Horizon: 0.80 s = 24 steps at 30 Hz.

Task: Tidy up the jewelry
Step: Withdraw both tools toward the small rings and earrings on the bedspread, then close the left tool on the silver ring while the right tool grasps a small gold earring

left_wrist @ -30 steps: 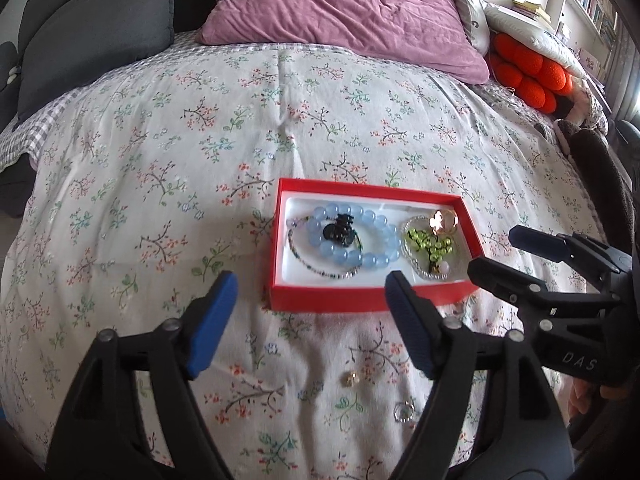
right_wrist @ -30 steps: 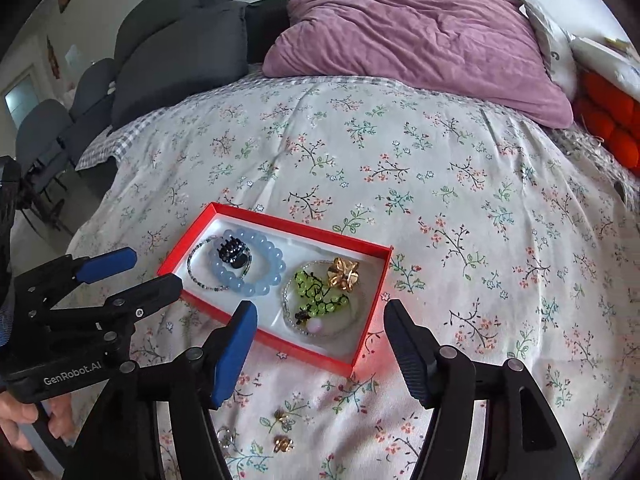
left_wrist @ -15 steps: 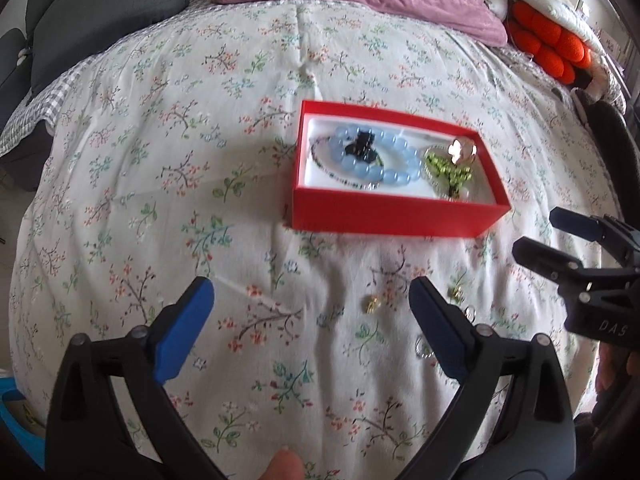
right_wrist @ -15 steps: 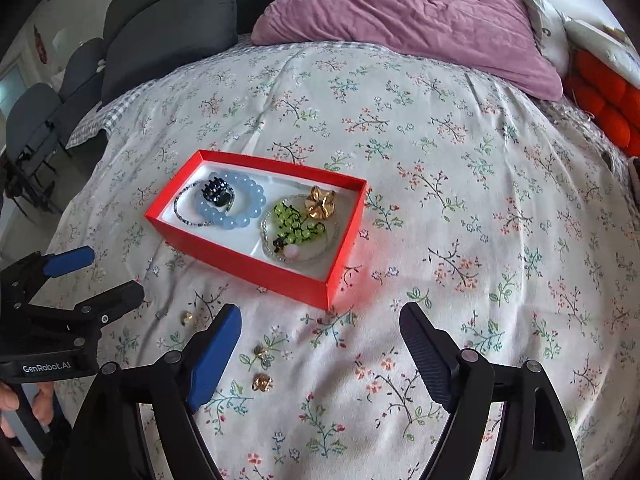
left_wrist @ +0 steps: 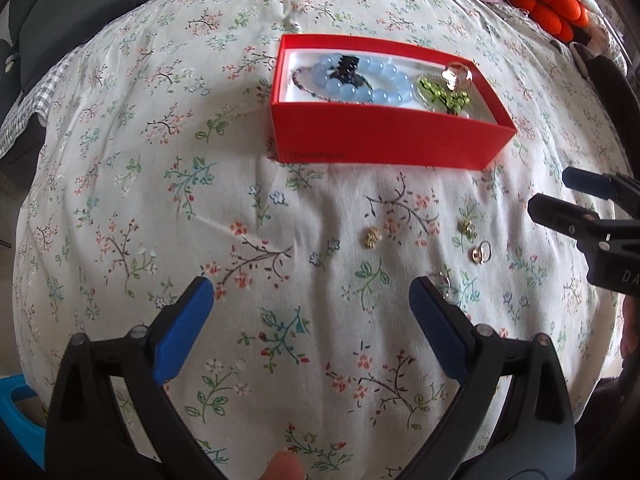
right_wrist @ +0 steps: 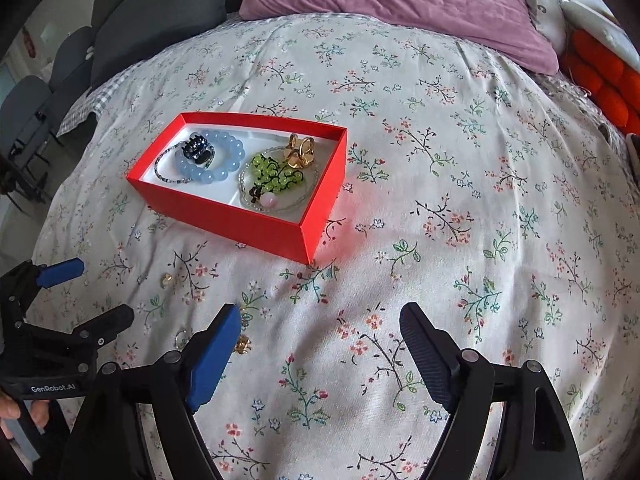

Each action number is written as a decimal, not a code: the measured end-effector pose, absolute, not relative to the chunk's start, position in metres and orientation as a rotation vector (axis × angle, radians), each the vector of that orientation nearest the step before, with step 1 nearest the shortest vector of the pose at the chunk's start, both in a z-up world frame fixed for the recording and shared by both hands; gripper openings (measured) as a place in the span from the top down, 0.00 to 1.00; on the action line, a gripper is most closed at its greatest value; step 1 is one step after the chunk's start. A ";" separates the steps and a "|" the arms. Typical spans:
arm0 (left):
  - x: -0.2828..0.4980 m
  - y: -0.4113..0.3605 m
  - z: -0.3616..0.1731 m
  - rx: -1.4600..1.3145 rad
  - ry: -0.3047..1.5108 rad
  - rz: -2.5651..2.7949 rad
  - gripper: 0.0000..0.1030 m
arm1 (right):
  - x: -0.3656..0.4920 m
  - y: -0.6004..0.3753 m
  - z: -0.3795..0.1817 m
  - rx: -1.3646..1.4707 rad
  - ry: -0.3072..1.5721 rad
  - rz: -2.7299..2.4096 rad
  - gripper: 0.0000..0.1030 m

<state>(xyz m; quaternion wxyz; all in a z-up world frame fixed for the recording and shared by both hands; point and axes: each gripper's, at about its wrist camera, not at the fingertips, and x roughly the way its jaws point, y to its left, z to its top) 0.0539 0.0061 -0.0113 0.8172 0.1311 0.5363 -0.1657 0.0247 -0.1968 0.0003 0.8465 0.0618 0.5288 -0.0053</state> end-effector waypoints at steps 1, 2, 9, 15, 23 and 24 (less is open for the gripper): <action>0.053 0.006 -0.012 0.284 1.145 -0.355 0.05 | 0.024 -0.196 -0.001 0.124 1.119 -0.010 0.20; 0.052 0.005 -0.013 0.288 1.148 -0.358 0.05 | 0.024 -0.195 -0.002 0.119 1.124 -0.009 0.20; 0.052 0.006 -0.020 0.304 1.173 -0.363 0.05 | 0.022 -0.191 -0.011 0.092 1.155 0.004 0.19; 0.055 0.012 -0.025 0.261 1.212 -0.414 0.05 | 0.019 -0.185 -0.021 0.067 1.181 0.017 0.20; 0.040 -0.003 -0.031 0.282 1.206 -0.612 0.12 | 0.013 -0.172 -0.035 0.023 1.216 0.065 0.20; 0.039 -0.006 -0.032 0.290 1.203 -0.633 0.16 | 0.012 -0.171 -0.036 0.018 1.216 0.065 0.20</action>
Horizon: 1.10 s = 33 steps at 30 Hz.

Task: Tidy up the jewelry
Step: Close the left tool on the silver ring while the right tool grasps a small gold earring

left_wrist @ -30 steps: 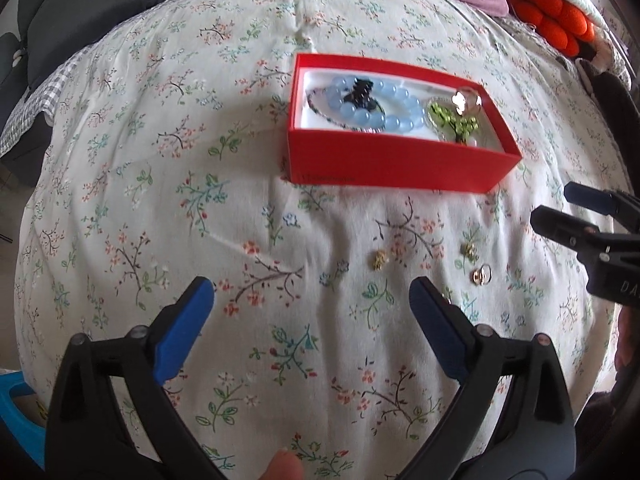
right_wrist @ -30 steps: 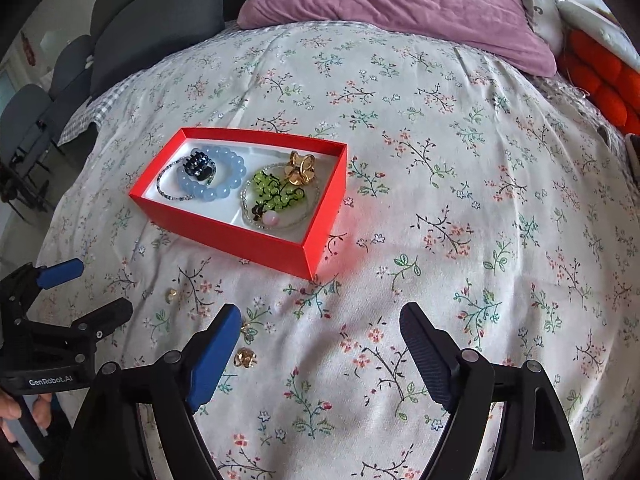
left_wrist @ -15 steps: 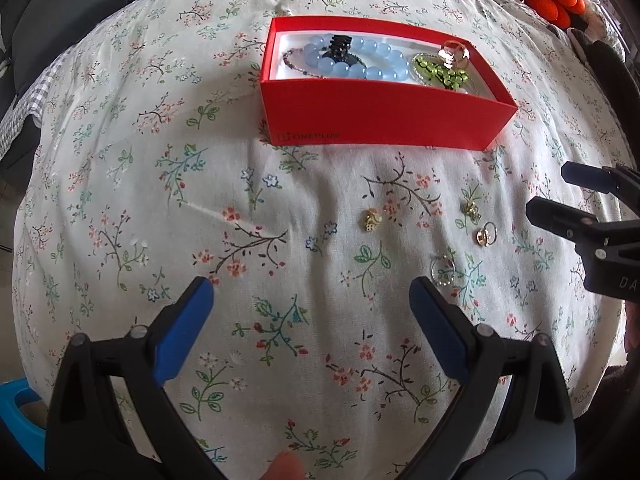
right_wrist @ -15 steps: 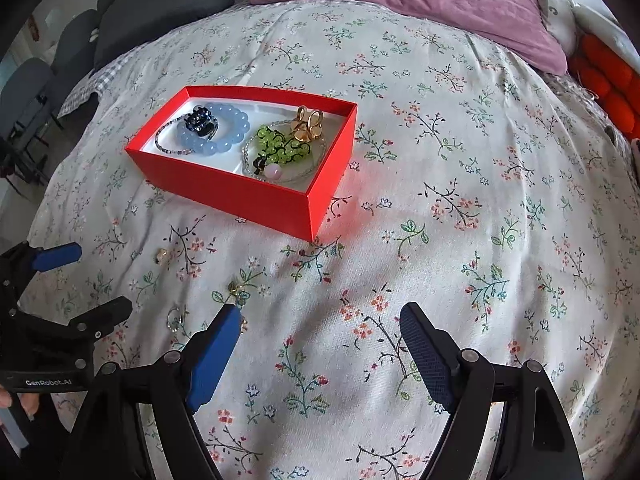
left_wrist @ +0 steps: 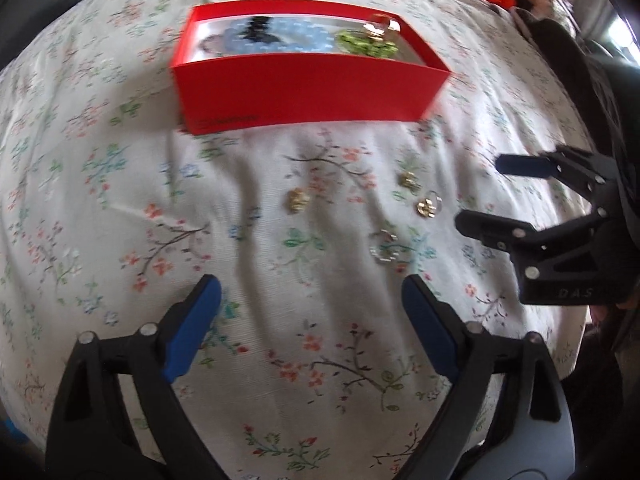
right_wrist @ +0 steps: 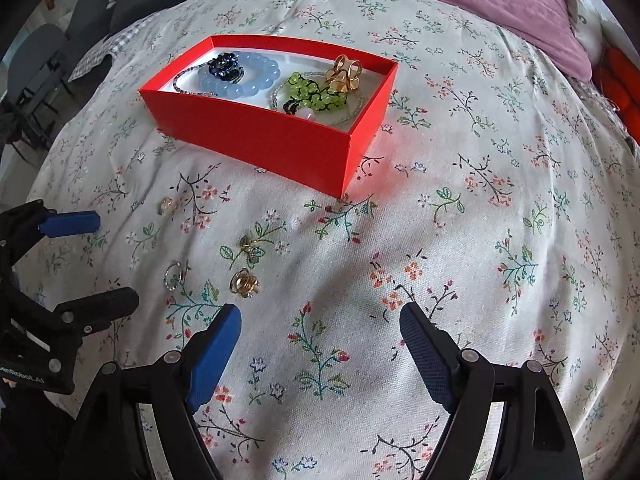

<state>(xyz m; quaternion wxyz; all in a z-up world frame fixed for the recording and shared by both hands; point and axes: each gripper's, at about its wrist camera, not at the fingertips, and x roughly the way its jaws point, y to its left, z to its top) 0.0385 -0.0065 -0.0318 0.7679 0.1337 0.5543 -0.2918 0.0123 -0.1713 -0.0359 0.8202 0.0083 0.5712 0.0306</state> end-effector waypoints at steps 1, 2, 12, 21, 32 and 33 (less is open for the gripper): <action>0.037 -0.010 -0.033 0.299 1.199 -0.653 0.18 | 0.012 -0.171 -0.036 0.015 1.216 0.063 0.20; 0.036 -0.013 -0.034 0.308 1.196 -0.670 0.23 | 0.012 -0.172 -0.036 0.014 1.215 0.060 0.20; 0.033 -0.041 -0.041 0.299 1.168 -0.784 0.55 | 0.010 -0.182 -0.036 0.027 1.214 0.049 0.20; 0.026 -0.064 -0.044 0.395 1.135 -0.795 0.87 | 0.007 -0.172 -0.041 -0.002 1.212 0.080 0.20; 0.031 -0.048 -0.039 0.402 1.148 -0.754 0.95 | 0.012 -0.151 -0.045 -0.001 1.195 0.168 0.22; 0.032 -0.046 -0.039 0.397 1.152 -0.748 0.95 | 0.014 -0.150 -0.045 -0.002 1.196 0.170 0.25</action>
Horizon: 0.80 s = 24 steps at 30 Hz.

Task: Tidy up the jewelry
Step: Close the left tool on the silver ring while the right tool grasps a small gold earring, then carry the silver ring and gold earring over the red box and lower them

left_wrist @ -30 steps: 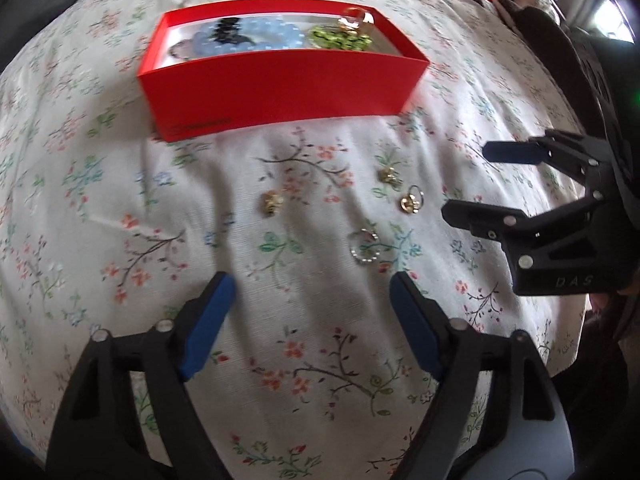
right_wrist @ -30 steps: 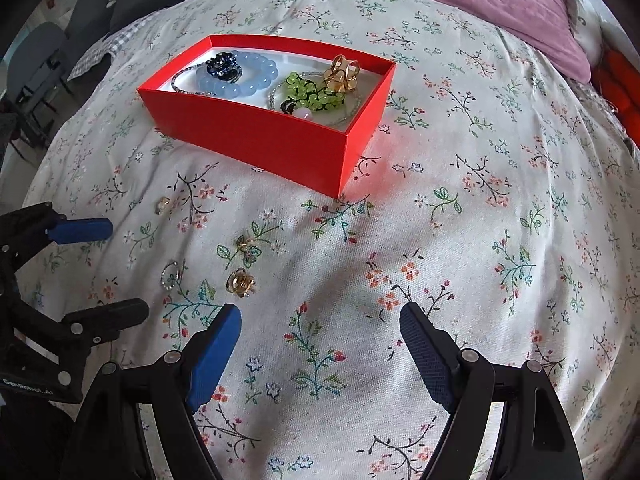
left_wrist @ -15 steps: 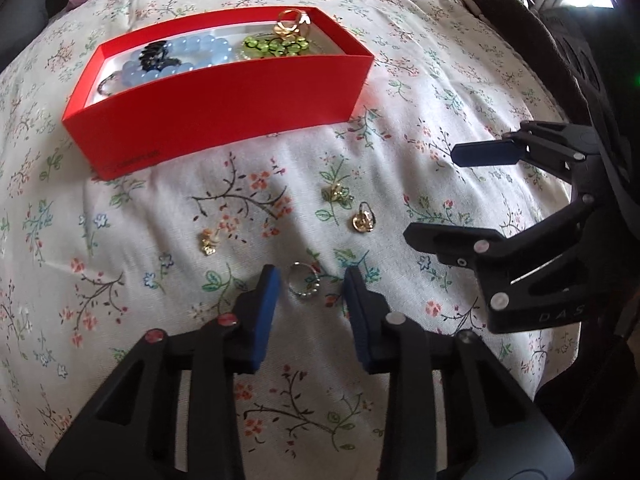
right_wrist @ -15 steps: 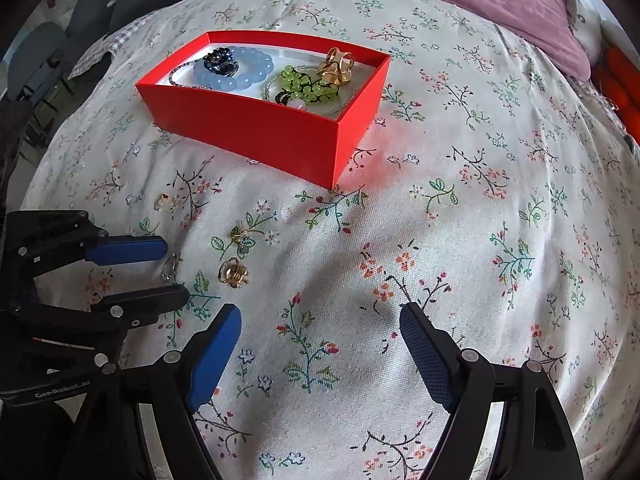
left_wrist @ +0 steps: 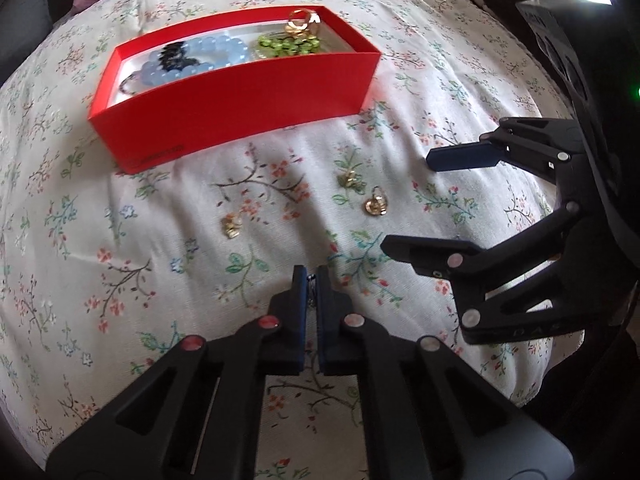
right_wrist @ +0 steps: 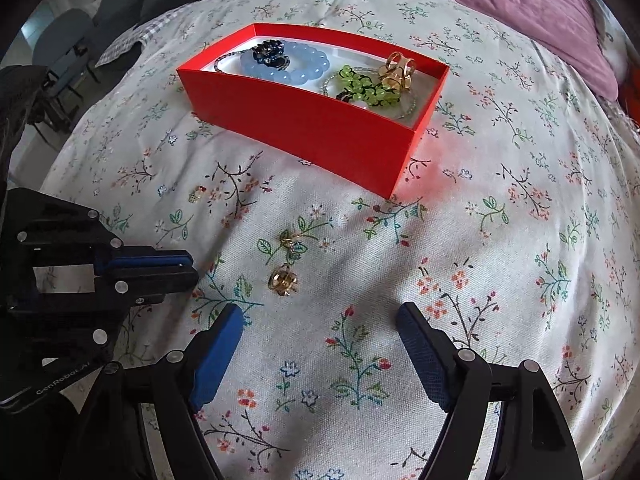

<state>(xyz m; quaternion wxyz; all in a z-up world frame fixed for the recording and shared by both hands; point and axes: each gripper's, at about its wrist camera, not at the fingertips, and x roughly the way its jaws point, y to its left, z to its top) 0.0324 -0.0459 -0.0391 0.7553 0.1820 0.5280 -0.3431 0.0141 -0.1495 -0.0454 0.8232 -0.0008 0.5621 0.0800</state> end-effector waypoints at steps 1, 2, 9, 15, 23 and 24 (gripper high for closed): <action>0.034 -0.043 -0.039 0.395 1.154 -0.743 0.95 | 0.016 -0.147 -0.046 -0.005 1.195 0.172 0.28; 0.035 -0.040 -0.038 0.393 1.157 -0.738 0.95 | 0.017 -0.145 -0.047 -0.010 1.193 0.173 0.29; 0.037 -0.025 -0.032 0.372 1.153 -0.739 0.95 | 0.028 -0.130 -0.049 -0.030 1.178 0.196 0.54; 0.038 -0.016 -0.030 0.373 1.156 -0.735 0.95 | 0.035 -0.121 -0.049 -0.023 1.172 0.230 0.86; 0.037 -0.007 -0.024 0.361 1.139 -0.734 0.95 | 0.031 -0.133 -0.044 0.013 1.195 0.229 0.86; 0.038 -0.006 -0.023 0.356 1.138 -0.730 0.95 | 0.028 -0.138 -0.042 0.025 1.197 0.229 0.86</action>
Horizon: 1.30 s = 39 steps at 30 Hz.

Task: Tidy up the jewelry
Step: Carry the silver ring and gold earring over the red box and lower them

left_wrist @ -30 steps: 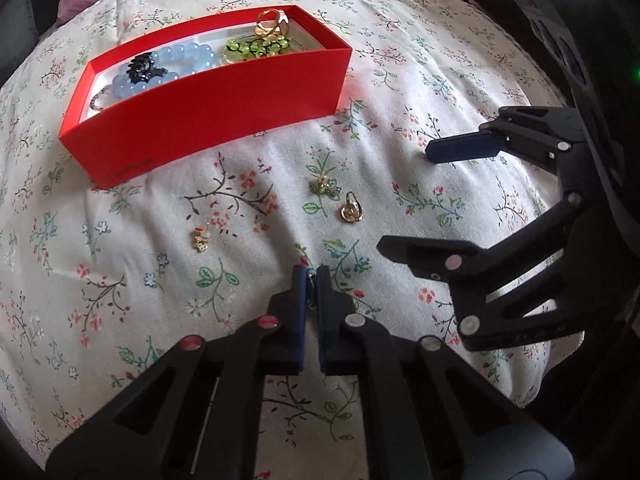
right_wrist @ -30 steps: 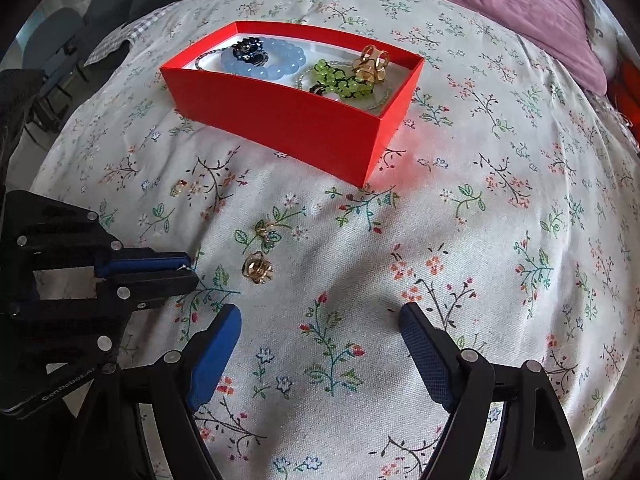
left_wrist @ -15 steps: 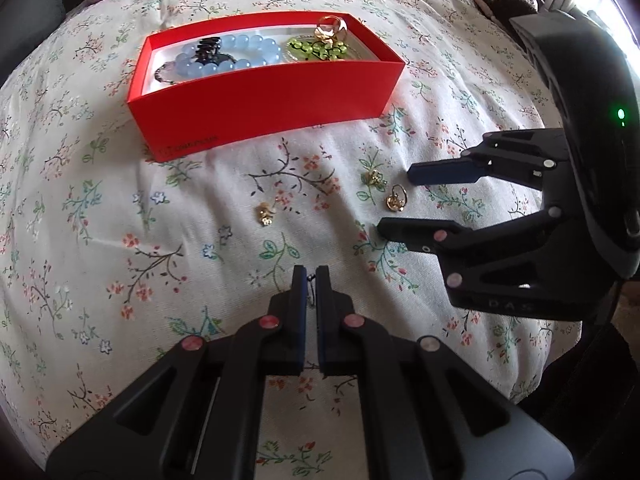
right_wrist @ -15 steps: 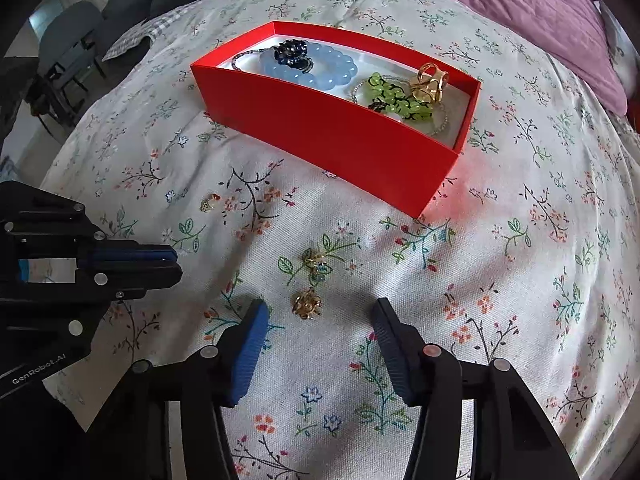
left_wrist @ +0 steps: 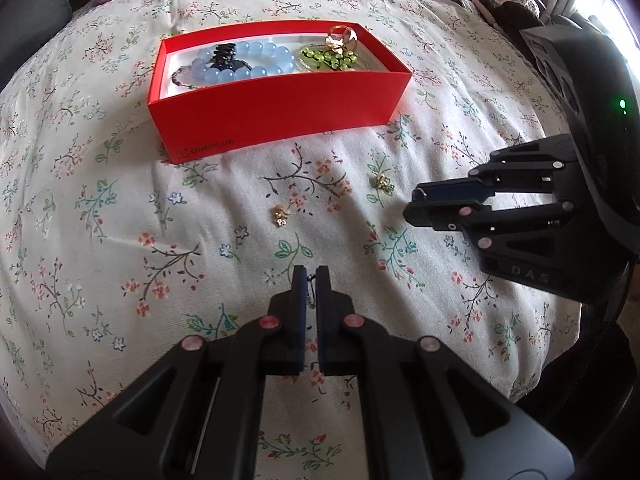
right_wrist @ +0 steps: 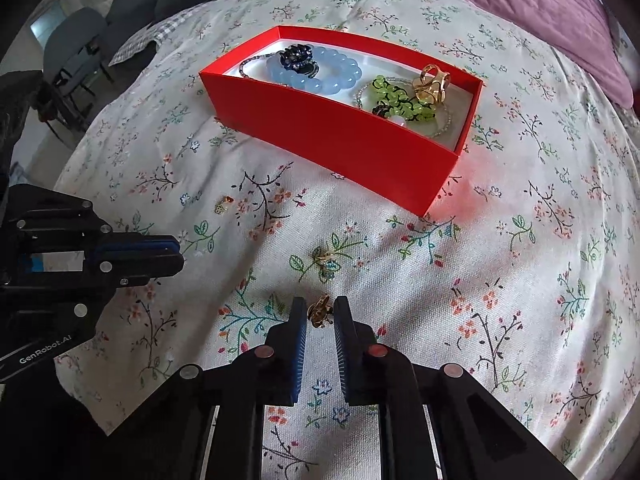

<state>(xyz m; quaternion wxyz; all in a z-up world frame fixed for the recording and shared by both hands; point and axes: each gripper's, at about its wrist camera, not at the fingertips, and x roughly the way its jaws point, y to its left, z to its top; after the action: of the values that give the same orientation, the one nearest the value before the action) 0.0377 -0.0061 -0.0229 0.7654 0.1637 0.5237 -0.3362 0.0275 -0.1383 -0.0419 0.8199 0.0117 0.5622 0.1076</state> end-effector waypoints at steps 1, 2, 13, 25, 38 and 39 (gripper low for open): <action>0.039 -0.004 -0.021 0.348 1.135 -0.728 0.95 | 0.027 -0.142 -0.040 0.040 1.200 0.229 0.86; 0.040 -0.001 -0.019 0.339 1.134 -0.726 0.95 | 0.027 -0.144 -0.038 0.051 1.199 0.230 0.86; 0.052 0.012 0.001 0.248 1.119 -0.693 0.95 | 0.017 -0.167 -0.013 0.122 1.161 0.215 0.86; 0.056 0.009 0.006 0.234 1.107 -0.674 0.95 | 0.011 -0.171 0.003 0.144 1.132 0.209 0.86; 0.068 0.008 0.023 0.192 1.073 -0.662 0.95 | 0.020 -0.164 0.015 0.159 1.101 0.212 0.86; 0.069 0.007 0.024 0.187 1.071 -0.661 0.95 | 0.021 -0.164 0.016 0.164 1.098 0.213 0.86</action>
<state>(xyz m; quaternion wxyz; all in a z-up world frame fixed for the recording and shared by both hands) 0.0685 0.0074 0.0239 0.8044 0.0873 0.5000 -0.3087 0.0212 -0.1640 0.0163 0.8445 0.0775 0.5202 0.1009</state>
